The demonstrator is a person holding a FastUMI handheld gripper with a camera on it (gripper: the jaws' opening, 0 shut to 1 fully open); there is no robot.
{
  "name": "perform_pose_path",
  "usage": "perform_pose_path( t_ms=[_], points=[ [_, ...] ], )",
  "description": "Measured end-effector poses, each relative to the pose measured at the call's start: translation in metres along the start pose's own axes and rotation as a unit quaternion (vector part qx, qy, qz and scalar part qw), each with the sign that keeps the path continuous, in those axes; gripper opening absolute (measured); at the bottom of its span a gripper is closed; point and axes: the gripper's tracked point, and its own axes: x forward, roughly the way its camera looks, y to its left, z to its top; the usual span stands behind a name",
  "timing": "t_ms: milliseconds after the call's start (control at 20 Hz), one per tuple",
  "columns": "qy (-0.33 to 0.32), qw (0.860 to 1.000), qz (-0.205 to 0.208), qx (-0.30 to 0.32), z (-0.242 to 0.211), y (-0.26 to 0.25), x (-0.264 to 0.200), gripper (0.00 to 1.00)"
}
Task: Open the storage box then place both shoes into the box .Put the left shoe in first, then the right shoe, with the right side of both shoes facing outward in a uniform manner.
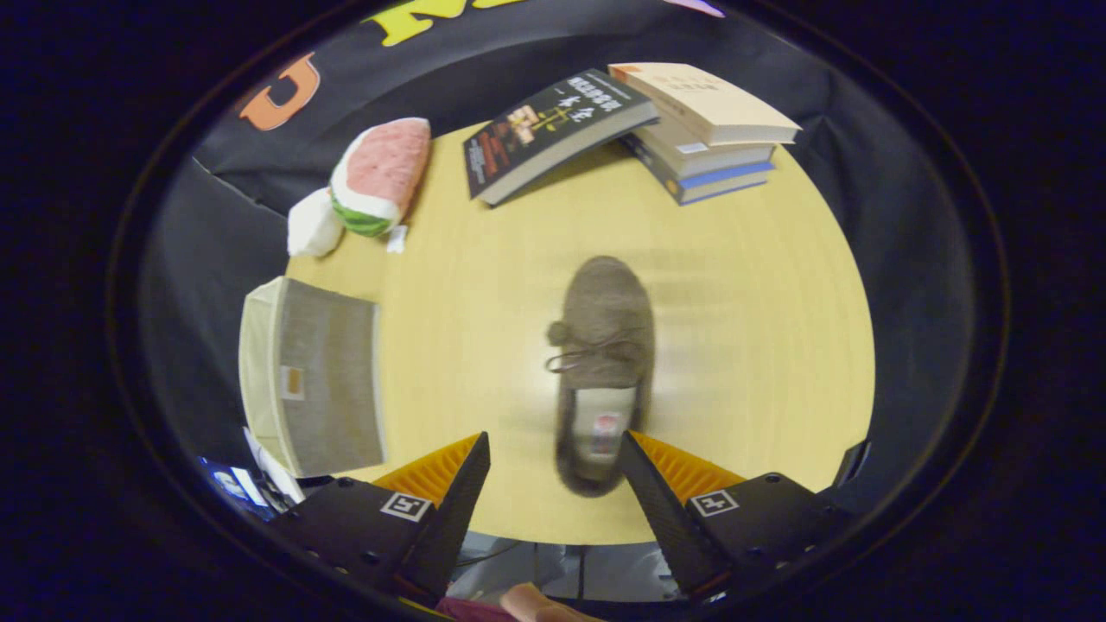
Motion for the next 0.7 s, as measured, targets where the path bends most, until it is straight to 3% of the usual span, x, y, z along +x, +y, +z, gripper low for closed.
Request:
perform_pose_path(
  t_ms=[400, 500, 650, 700],
  points=[
    [0.001, 0.997, -0.075, -0.033, 0.011, -0.067, 0.056, 0.89],
    [0.000, 0.997, -0.070, -0.027, 0.015, -0.070, 0.064, 0.88],
    [0.024, 0.999, -0.035, 0.004, 0.009, -0.064, 0.077, 0.57],
    [0.024, 0.999, -0.032, 0.006, 0.010, -0.063, 0.081, 0.54]
  ],
)
